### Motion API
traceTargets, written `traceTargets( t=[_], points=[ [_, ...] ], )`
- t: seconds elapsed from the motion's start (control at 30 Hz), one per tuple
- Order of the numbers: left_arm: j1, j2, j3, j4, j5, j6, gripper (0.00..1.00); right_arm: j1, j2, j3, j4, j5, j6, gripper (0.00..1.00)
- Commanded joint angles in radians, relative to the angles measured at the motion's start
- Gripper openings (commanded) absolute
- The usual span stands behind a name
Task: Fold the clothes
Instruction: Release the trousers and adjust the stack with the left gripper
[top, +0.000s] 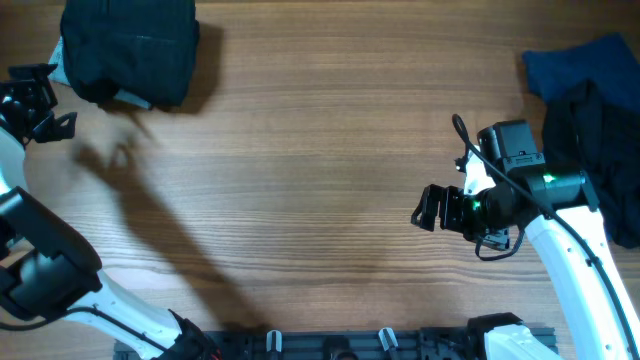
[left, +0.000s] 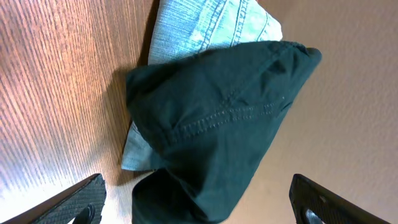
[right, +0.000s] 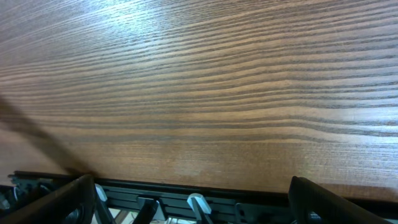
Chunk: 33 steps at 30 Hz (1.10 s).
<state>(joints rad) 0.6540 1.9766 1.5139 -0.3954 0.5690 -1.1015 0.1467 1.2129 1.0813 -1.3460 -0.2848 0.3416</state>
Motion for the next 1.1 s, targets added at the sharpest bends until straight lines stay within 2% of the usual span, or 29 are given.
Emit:
traceTargets(
  t=[0.0, 0.2, 0.43, 0.6, 0.77, 0.83, 0.87, 0.93, 1.0, 1.07],
  points=[
    [-0.011, 0.067, 0.002, 0.026, 0.014, -0.109, 0.94, -0.004, 0.003, 0.001, 0.003, -0.013, -0.008, 1.0],
    [-0.019, 0.132, 0.002, 0.084, 0.078, -0.19, 0.98, -0.004, 0.003, 0.001, 0.003, -0.013, 0.0, 1.0],
    [-0.037, 0.178, 0.002, 0.166, 0.15, -0.217, 0.99, -0.004, 0.003, 0.001, 0.003, -0.013, 0.003, 1.0],
    [-0.058, 0.18, 0.002, 0.173, 0.142, -0.243, 1.0, -0.004, 0.003, 0.001, 0.005, -0.013, 0.003, 1.0],
    [-0.061, 0.182, 0.002, 0.177, 0.096, -0.28, 0.91, -0.004, 0.003, 0.001, 0.005, -0.013, 0.002, 0.99],
    [-0.061, 0.184, 0.002, 0.177, 0.059, -0.288, 0.84, -0.004, 0.003, 0.001, 0.003, -0.013, 0.002, 1.0],
    [-0.06, 0.184, 0.002, 0.176, 0.036, -0.287, 0.75, -0.004, 0.003, 0.001, 0.001, -0.013, 0.003, 1.0],
    [-0.059, 0.184, 0.002, 0.177, 0.019, -0.287, 0.49, -0.004, 0.003, 0.001, 0.0, -0.013, 0.002, 1.0],
    [-0.059, 0.184, 0.002, 0.18, 0.019, -0.287, 0.31, -0.004, 0.003, 0.001, 0.001, -0.013, 0.002, 1.0],
    [-0.059, 0.184, 0.002, 0.18, 0.013, -0.28, 0.08, -0.004, 0.003, 0.001, 0.003, -0.013, 0.002, 1.0]
  ],
)
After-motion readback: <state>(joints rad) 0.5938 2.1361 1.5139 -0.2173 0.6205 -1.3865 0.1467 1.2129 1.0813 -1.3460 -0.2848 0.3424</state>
